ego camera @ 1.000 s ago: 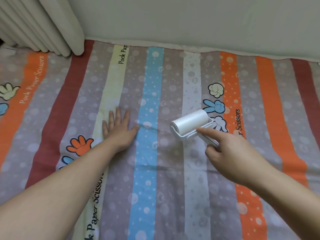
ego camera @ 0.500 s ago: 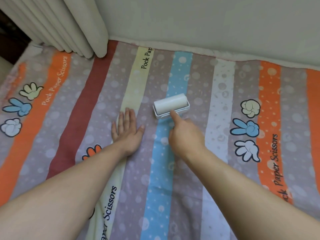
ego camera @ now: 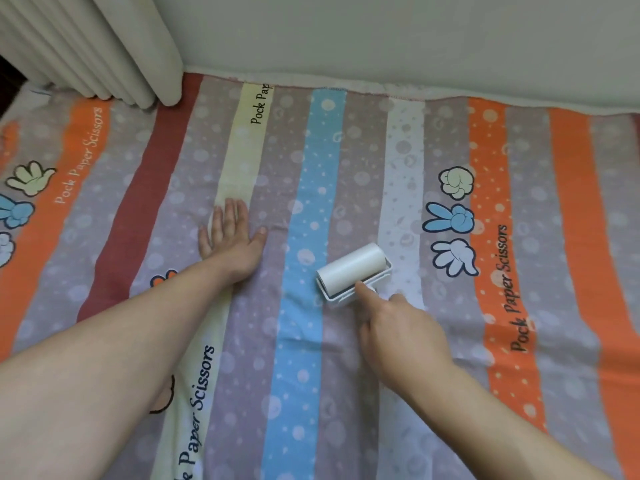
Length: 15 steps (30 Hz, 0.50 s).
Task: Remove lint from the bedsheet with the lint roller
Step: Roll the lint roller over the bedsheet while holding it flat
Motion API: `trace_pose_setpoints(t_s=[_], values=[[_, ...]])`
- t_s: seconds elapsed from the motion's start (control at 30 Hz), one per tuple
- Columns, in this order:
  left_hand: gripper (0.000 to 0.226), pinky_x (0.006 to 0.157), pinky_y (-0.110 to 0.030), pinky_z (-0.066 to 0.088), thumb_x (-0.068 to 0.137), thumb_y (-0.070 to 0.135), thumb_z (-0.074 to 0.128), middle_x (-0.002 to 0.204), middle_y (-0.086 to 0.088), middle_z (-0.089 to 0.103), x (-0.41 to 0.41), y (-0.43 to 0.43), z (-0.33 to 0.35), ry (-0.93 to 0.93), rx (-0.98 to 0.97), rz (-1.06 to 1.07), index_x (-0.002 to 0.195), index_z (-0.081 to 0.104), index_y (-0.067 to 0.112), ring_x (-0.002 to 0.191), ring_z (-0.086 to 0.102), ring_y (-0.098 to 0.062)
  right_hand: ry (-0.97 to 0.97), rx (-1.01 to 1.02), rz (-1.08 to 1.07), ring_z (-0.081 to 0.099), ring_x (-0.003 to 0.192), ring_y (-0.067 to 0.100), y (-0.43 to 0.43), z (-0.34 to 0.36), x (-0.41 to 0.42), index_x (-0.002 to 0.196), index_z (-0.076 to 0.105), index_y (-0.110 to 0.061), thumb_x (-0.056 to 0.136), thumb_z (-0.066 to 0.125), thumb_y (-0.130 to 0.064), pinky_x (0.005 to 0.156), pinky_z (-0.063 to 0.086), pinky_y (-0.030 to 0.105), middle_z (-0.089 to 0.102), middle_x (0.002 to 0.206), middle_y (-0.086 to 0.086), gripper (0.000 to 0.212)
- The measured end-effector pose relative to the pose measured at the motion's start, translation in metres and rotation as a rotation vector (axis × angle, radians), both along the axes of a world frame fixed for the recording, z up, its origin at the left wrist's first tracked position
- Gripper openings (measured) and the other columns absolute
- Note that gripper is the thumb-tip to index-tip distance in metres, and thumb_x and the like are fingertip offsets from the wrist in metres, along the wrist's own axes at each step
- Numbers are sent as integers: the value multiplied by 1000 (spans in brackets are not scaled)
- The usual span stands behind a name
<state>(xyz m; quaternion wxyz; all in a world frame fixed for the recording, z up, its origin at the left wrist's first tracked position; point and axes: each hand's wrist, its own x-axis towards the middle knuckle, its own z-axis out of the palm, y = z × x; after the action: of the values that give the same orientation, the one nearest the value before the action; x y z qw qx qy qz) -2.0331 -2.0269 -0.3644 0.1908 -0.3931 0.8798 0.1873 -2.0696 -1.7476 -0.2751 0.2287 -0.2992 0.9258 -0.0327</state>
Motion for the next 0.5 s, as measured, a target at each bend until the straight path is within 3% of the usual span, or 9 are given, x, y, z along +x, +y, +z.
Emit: trace_pose_setpoints(t_s=[0.2, 0.4, 0.5], values=[[68, 123, -47, -10, 106, 52, 27, 166, 2, -27, 33, 17, 26, -64, 4, -132, 160, -10, 37, 153, -23, -22, -19, 49, 25, 62, 93, 29, 51, 18, 21, 139, 31, -39, 91, 40, -23, 67, 47, 36, 57, 103, 4, 51], [76, 122, -54, -10, 99, 70, 27, 166, 4, -25, 68, 20, 36, -109, -8, -169, 159, -10, 42, 153, -24, -21, -94, 126, 8, 59, 105, 19, 77, 49, 23, 139, 34, -49, 88, 38, -29, 68, 43, 31, 62, 120, -6, 55], [81, 120, -60, -11, 94, 77, 27, 166, 3, -26, 67, 14, 35, -121, -10, -186, 158, -11, 45, 152, -26, -23, -155, 188, 6, 60, 96, 9, 81, 75, 11, 133, 44, -52, 85, 41, -28, 69, 49, 26, 63, 120, -12, 53]])
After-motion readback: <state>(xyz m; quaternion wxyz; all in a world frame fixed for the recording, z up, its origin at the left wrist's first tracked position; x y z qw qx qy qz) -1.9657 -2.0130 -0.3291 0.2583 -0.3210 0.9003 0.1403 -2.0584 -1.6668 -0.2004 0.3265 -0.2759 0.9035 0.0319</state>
